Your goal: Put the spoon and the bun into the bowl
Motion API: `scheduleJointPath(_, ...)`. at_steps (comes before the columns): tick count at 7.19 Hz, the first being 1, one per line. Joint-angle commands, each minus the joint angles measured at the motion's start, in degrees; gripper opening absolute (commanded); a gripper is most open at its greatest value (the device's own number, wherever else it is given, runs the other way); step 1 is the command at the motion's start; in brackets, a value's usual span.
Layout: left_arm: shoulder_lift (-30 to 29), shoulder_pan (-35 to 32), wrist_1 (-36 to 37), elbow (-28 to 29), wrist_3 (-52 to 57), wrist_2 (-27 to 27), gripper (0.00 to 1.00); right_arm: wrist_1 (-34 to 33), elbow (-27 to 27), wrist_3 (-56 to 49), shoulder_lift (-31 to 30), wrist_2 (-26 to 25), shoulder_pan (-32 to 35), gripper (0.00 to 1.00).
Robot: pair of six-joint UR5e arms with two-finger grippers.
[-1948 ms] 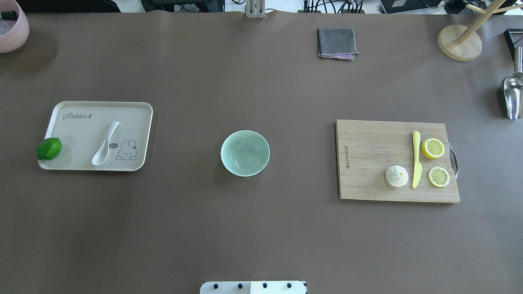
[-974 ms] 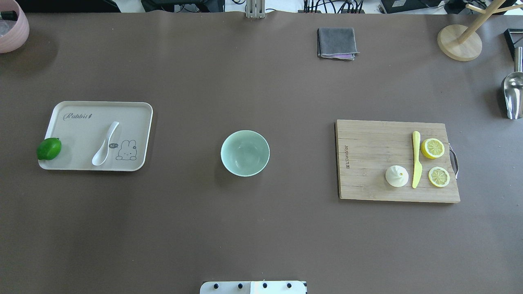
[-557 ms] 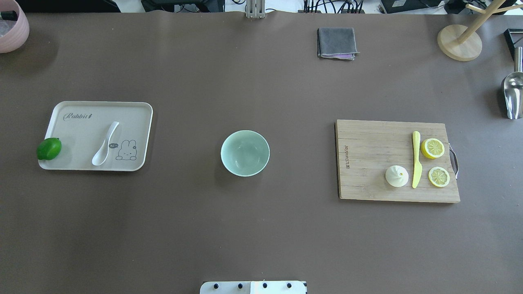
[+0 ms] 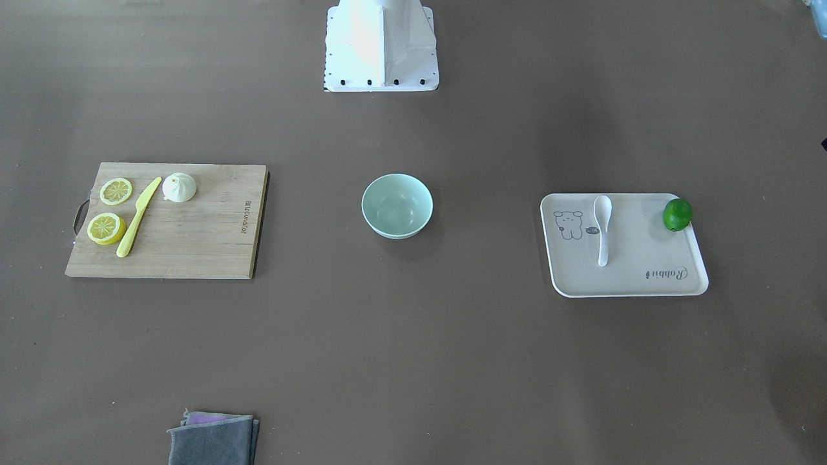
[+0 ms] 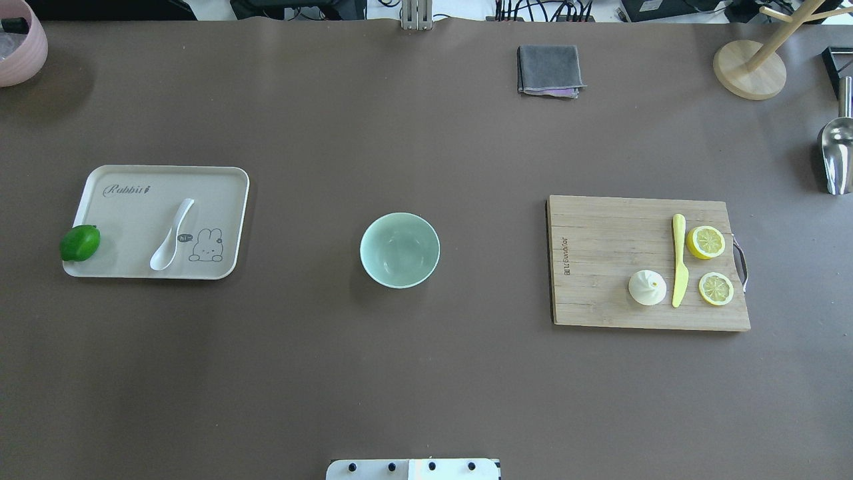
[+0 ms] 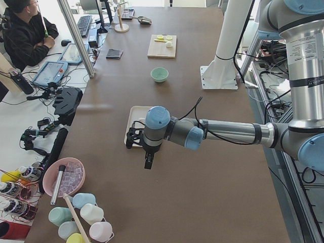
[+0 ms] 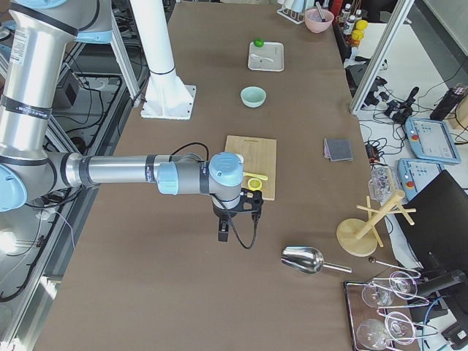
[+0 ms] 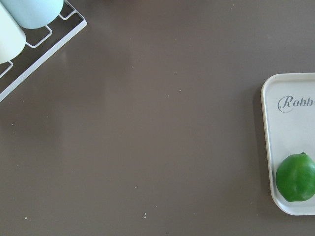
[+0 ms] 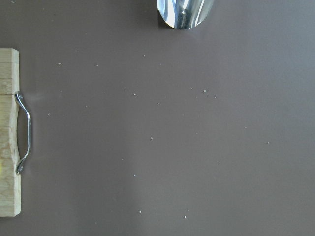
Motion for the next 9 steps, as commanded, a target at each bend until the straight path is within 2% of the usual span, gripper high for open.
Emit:
scheduleJointPath(1, -0.03, -0.02, -0.03, -0.04, -0.03, -0.09, 0.98, 0.0, 0.0, 0.0, -0.1, 0.0, 0.0, 1.0)
scheduleJointPath(7, -0.64, 0.15, -0.03, -0.22, -0.11, 0.17, 0.98, 0.08, 0.17, 0.09, -0.01, 0.09, 0.0, 1.0)
scheduleJointPath(9, -2.74, 0.5, -3.78, -2.5, 0.06, -0.27, 0.98, 0.61, 0.35, 0.44, 0.77, 1.84, -0.09, 1.0)
